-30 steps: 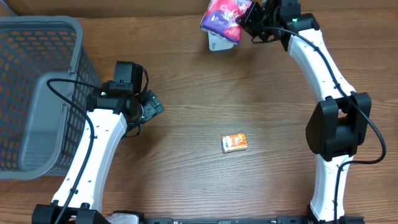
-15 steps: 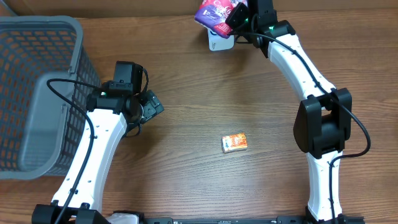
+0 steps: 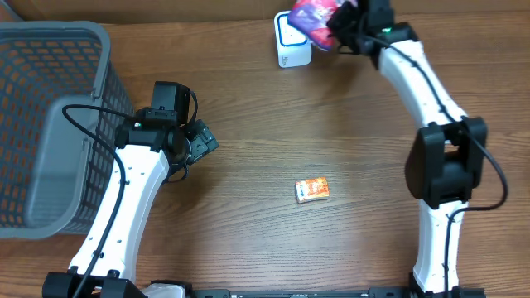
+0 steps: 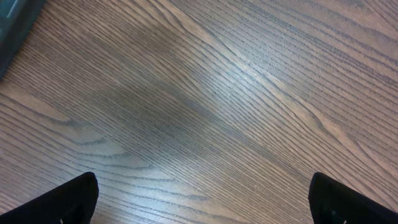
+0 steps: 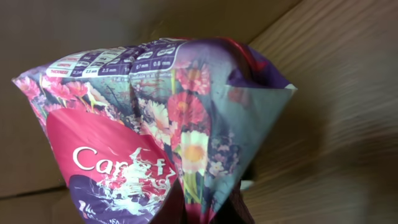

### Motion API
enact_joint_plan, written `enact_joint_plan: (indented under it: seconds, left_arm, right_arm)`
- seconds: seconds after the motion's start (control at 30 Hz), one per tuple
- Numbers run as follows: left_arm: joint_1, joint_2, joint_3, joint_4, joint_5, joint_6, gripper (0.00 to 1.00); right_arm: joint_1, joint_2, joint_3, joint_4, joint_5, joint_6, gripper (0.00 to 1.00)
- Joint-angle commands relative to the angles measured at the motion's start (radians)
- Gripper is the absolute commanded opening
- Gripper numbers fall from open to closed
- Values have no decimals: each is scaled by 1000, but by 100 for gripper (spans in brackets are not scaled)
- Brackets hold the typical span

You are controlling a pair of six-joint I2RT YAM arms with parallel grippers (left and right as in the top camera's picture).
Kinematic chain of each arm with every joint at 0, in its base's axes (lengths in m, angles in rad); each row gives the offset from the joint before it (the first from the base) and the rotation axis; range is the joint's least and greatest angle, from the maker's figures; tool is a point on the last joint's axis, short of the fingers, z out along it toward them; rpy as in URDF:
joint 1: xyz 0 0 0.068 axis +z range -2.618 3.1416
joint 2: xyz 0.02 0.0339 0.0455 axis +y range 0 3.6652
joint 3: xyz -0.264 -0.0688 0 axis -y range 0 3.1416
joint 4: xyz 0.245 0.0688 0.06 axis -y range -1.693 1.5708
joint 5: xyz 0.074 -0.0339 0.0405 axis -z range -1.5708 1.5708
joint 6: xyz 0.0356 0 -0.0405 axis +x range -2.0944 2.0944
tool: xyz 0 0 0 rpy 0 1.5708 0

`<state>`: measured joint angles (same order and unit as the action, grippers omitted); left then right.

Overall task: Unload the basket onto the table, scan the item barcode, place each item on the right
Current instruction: 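Move the Carefree pack off the right side of the table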

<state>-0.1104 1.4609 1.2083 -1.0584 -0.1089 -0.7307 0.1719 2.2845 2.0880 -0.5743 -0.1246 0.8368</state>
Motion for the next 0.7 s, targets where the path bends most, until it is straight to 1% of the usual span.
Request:
enact_joint_plan:
  seconds: [0.0,0.13,0.23,0.3,0.43,0.67]
  left_arm:
    - [-1,4,0,0,2,-10,100]
    - [-1,4,0,0,2,-10,100]
    - [-1,4,0,0,2,-10,100]
    - [-1,4,0,0,2,-10,100]
    - [-1,4,0,0,2,-10,100]
    - [-1,4,0,0,2,-10,100]
  right_arm:
    - [-143,-182,29,-74,41,-3,4]
    - [-310,-243,29,-274,153,-3,4]
    - [-454,-248,28,-416,200,-9,4]
    - [-543,-243,23,-480,227,-37,4]
    - [-705,-234,-2,-503,229,-159,4]
    - [-873,-193,-3,-476,229,-232,4]
